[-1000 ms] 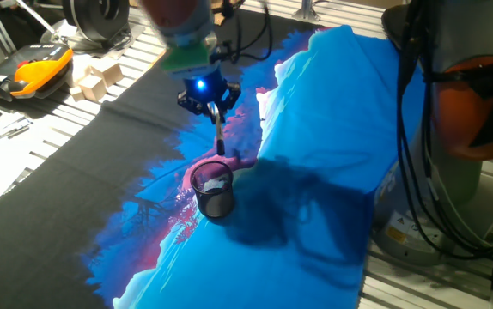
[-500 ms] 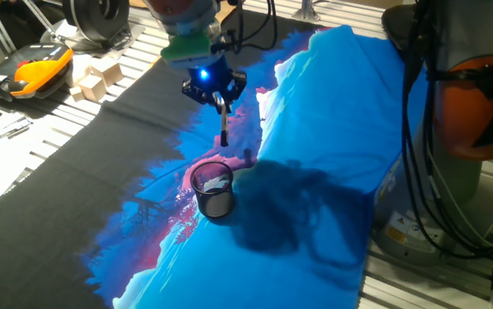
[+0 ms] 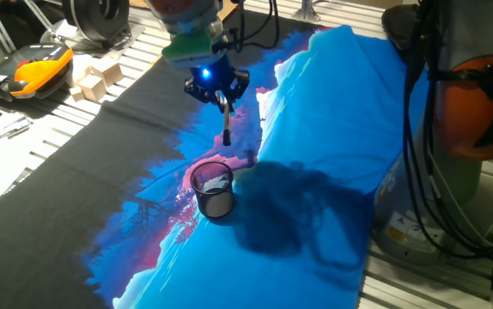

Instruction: Put the pen into the pen holder

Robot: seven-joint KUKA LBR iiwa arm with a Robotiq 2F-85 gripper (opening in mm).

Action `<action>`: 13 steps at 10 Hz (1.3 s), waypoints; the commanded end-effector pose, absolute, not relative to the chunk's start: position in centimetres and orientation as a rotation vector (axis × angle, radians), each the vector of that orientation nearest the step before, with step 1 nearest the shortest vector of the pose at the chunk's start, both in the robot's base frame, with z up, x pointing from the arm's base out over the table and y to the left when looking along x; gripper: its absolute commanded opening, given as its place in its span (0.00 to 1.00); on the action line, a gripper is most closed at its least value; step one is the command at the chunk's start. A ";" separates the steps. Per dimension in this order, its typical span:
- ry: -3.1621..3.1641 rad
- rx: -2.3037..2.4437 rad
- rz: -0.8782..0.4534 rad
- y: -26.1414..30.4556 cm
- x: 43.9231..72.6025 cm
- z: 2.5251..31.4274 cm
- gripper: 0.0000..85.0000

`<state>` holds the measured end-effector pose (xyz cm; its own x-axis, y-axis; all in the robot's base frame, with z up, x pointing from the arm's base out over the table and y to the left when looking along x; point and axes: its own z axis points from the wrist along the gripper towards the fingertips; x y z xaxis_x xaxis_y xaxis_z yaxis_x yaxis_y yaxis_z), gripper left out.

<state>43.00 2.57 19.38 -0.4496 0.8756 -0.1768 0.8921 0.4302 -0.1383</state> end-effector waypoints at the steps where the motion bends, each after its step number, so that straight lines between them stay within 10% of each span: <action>1: 2.602 1.586 -0.322 2.6 43.0 19.4 0.00; 13: 2.653 1.546 -0.134 2.6 43.0 19.4 0.00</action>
